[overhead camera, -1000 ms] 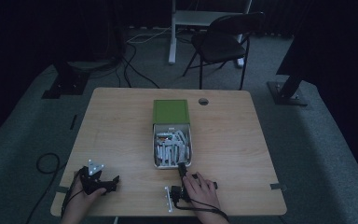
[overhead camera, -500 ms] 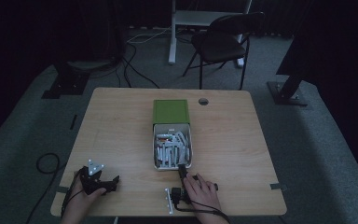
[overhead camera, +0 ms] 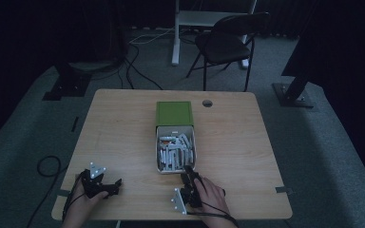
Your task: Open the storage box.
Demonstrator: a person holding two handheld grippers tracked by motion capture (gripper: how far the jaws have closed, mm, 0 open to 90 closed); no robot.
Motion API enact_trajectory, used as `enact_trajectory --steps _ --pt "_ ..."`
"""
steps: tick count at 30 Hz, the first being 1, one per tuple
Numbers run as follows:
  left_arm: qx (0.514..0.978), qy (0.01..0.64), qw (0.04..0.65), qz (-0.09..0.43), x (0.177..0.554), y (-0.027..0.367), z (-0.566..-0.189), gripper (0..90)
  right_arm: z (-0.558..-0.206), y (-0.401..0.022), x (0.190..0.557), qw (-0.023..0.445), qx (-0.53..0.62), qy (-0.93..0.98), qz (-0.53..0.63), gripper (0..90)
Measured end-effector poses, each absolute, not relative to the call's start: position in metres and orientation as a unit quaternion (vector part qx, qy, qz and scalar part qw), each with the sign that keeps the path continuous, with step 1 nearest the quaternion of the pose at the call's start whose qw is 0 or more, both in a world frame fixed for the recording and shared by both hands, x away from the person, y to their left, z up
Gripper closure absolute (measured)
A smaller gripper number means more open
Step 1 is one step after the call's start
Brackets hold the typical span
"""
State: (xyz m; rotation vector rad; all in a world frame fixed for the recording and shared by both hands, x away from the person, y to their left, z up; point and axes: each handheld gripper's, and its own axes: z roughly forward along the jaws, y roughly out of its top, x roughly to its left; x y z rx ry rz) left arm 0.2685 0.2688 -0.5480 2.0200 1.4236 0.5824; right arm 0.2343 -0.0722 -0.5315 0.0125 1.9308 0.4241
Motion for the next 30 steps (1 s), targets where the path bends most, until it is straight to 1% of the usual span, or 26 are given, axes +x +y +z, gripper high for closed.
enact_trajectory --steps 9,14,18,22,26,28,30 --pt "0.760 0.535 0.297 0.219 0.269 0.269 -0.548 1.3 -0.506 -0.084 0.233 0.541 0.076 0.795 0.265 55.1" --pt "0.760 0.535 0.297 0.219 0.268 0.269 -0.548 1.3 -0.487 -0.095 0.236 0.528 0.128 0.775 0.323 55.7" --pt "0.760 0.535 0.297 0.219 0.268 0.269 -0.548 1.3 -0.476 -0.107 0.239 0.522 0.156 0.763 0.348 55.9" --pt "0.760 0.535 0.297 0.219 0.269 0.269 -0.548 1.3 -0.469 -0.117 0.242 0.513 0.179 0.757 0.364 56.0" --pt "0.760 0.535 0.297 0.219 0.269 0.269 -0.548 1.3 -0.466 -0.130 0.246 0.485 0.203 0.755 0.391 55.6" --pt "0.760 0.535 0.297 0.219 0.269 0.269 -0.548 1.3 -0.466 -0.137 0.248 0.492 0.208 0.751 0.388 55.5" --pt "0.760 0.535 0.297 0.219 0.269 0.269 -0.548 1.3 -0.466 -0.144 0.250 0.480 0.218 0.753 0.394 54.8"
